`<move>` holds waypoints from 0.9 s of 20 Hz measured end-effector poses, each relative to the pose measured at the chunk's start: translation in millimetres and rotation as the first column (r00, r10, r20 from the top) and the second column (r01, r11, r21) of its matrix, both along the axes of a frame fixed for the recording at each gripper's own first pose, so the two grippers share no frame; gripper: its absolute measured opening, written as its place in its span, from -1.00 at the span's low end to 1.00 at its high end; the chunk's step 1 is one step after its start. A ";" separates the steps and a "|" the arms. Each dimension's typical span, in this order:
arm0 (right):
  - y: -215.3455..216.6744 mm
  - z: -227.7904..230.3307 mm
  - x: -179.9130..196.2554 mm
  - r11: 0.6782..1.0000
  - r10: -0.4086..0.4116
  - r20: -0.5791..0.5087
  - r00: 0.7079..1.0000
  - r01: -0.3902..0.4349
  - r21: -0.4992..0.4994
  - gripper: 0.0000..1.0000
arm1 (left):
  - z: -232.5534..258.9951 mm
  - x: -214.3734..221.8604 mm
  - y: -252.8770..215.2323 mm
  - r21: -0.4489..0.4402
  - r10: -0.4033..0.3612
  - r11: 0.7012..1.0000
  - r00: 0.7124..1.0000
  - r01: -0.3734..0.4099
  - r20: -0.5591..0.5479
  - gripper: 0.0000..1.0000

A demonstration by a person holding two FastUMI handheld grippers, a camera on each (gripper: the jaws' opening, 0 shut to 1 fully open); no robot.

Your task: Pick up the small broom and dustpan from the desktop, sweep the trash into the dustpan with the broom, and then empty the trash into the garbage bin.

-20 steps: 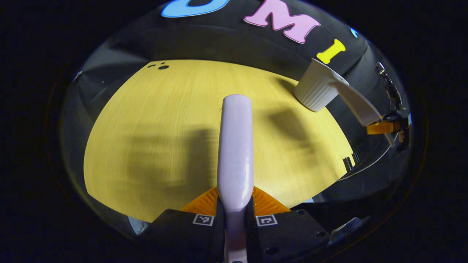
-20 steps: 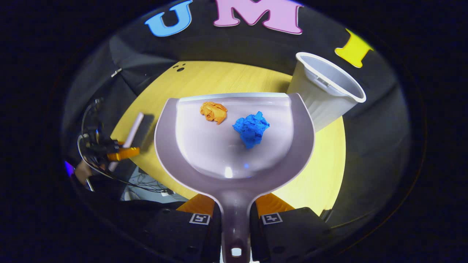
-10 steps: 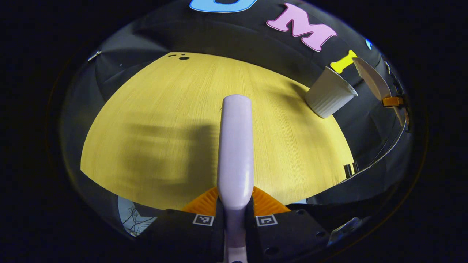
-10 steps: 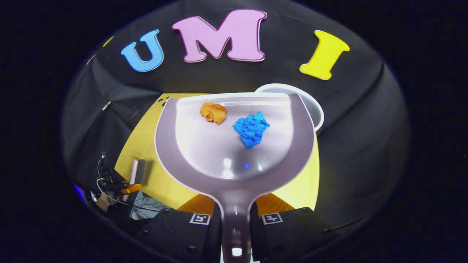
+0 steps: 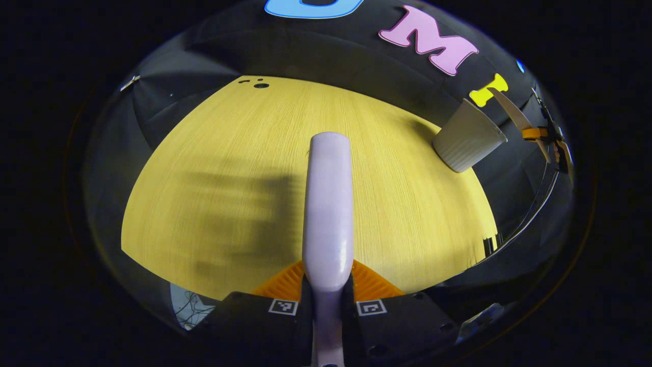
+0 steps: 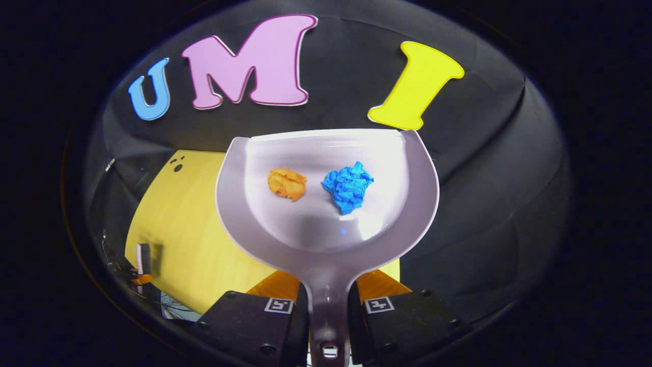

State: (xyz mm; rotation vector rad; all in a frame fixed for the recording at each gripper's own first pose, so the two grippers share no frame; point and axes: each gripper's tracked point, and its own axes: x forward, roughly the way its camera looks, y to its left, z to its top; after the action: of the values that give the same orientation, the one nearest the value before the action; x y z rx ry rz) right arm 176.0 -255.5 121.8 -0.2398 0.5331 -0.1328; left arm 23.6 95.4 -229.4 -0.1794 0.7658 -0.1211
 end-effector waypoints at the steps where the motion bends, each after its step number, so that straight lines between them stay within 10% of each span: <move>1: -10.9 -0.8 8.2 0.999 -0.028 0.005 1.000 0.029 -0.037 -0.37 | 2.8 5.0 2.1 0.024 -0.002 1.000 1.000 0.002 0.004 -0.47; 9: -64.0 -13.0 47.1 0.940 -0.086 0.039 0.996 0.094 -0.329 -0.29 | 25.3 27.6 -0.8 0.033 0.020 0.999 1.000 -0.021 0.004 -0.46; 18: -89.4 -3.1 45.5 0.716 -0.066 0.064 0.996 0.092 -0.692 -0.29 | 27.9 22.5 -7.6 0.029 0.038 0.999 0.997 -0.036 -0.063 -0.46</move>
State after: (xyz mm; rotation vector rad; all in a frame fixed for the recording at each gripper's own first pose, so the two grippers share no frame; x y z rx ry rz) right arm 221.4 -344.9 118.7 -0.9602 0.4377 -0.4256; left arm 46.1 87.8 -201.6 -0.1713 0.8268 -0.0701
